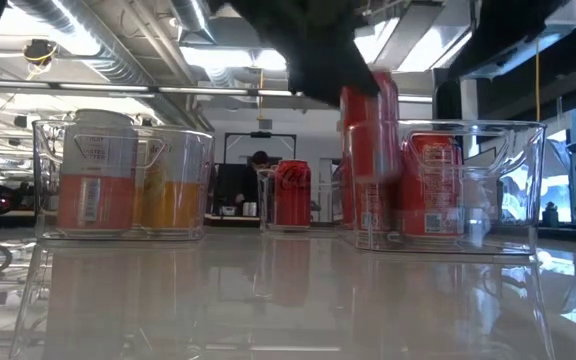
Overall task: Sort soda cans
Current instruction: Put the red soda can into the right transparent bin
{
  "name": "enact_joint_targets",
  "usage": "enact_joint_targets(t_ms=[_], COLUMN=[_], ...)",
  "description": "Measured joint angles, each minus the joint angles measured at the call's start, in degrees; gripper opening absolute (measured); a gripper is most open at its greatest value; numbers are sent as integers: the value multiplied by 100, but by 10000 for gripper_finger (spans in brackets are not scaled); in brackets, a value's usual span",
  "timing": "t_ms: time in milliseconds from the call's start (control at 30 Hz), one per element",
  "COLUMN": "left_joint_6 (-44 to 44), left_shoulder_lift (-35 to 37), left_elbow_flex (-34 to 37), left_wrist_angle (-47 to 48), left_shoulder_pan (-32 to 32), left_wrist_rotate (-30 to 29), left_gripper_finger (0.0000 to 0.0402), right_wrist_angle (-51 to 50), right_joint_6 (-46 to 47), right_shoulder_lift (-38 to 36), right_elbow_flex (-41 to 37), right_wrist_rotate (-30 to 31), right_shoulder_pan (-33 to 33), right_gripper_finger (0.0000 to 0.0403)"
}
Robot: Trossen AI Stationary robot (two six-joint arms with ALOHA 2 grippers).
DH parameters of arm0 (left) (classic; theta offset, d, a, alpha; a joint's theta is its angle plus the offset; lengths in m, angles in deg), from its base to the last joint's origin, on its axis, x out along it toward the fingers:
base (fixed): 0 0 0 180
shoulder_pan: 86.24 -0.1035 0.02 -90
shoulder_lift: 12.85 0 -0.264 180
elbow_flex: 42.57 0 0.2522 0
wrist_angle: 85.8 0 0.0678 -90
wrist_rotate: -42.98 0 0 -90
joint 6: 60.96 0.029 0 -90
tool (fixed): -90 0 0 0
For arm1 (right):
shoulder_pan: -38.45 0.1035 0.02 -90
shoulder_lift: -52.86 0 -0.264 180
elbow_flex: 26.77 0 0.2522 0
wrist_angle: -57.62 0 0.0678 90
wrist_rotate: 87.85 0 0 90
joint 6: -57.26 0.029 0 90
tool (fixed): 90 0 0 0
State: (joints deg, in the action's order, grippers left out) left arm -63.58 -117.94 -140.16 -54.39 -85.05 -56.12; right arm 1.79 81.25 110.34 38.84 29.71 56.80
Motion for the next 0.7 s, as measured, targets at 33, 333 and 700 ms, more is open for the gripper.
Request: enact_joint_targets(t_ms=[33, 333, 700], left_joint_6=[1, -35, -152], left_shoulder_lift=[-100, -722, -923], left_elbow_flex=[0, -2, -13], left_wrist_angle=[-55, -289, -410], left_shoulder_pan=[-27, -129, -136], left_wrist_rotate=[-2, 4, -15], left_gripper_finger=[287, 287, 312], right_wrist_angle=[54, 650, 889], right_joint_6=[55, 139, 421], right_shoulder_lift=[-9, 4, 4], right_elbow_flex=[-70, -619, -849], right_wrist_rotate=[1, -6, -8], right_shoulder_pan=[0, 0, 0], right_gripper_finger=[5, 5, 5])
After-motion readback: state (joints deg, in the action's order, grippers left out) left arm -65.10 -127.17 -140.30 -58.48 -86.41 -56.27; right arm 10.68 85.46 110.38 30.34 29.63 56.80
